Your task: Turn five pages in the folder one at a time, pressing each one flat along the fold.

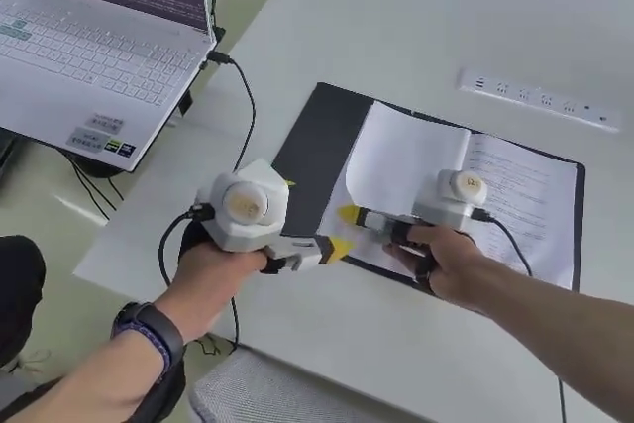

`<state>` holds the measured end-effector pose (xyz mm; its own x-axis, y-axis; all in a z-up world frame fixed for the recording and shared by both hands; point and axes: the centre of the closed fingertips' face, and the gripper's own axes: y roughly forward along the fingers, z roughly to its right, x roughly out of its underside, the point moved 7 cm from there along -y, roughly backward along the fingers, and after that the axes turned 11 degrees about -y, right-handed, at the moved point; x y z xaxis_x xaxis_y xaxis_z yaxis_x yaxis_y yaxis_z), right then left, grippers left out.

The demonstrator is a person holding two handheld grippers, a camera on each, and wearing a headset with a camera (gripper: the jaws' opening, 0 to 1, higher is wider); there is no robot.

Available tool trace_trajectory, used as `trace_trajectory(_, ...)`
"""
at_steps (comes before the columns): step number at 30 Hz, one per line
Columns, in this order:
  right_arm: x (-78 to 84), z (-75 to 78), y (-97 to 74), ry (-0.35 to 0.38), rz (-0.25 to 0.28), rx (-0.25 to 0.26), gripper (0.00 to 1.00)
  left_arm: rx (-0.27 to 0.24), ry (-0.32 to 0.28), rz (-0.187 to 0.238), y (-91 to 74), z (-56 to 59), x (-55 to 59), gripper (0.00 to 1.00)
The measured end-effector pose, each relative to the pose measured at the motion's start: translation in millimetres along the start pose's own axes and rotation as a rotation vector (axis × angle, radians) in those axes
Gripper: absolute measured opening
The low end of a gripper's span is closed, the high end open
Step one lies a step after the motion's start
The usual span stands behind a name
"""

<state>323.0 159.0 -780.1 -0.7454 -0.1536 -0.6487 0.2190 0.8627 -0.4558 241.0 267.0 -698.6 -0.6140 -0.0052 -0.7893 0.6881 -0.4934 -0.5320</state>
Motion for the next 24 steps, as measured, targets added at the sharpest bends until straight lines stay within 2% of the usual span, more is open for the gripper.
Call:
trace_trajectory(7, -0.7, -8.3, -1.3, 0.002, 0.010, -0.025, 0.28, 0.007, 0.006, -0.007, 0.9, 2.5, 0.3, 0.73)
trace_trajectory(12, -0.5, -19.0, -4.4, -0.017, 0.014, -0.060, 0.40, 0.009, 0.002, -0.006, 2.1, 4.2, 0.0, 0.72)
trace_trajectory(19, -2.5, -20.1, -10.5, -0.026, 0.030, -0.061, 0.46, 0.018, 0.018, -0.022, 6.8, 11.0, 3.6, 0.69)
trace_trajectory(23, -9.3, -18.6, -19.5, -0.023, 0.062, -0.063, 0.45, 0.020, 0.010, -0.022, 10.3, 11.5, 2.9, 0.66)
trace_trajectory(24, -13.8, -17.9, -24.8, -0.024, 0.086, -0.057, 0.45, 0.019, 0.010, -0.022, 11.4, 11.6, 2.5, 0.65)
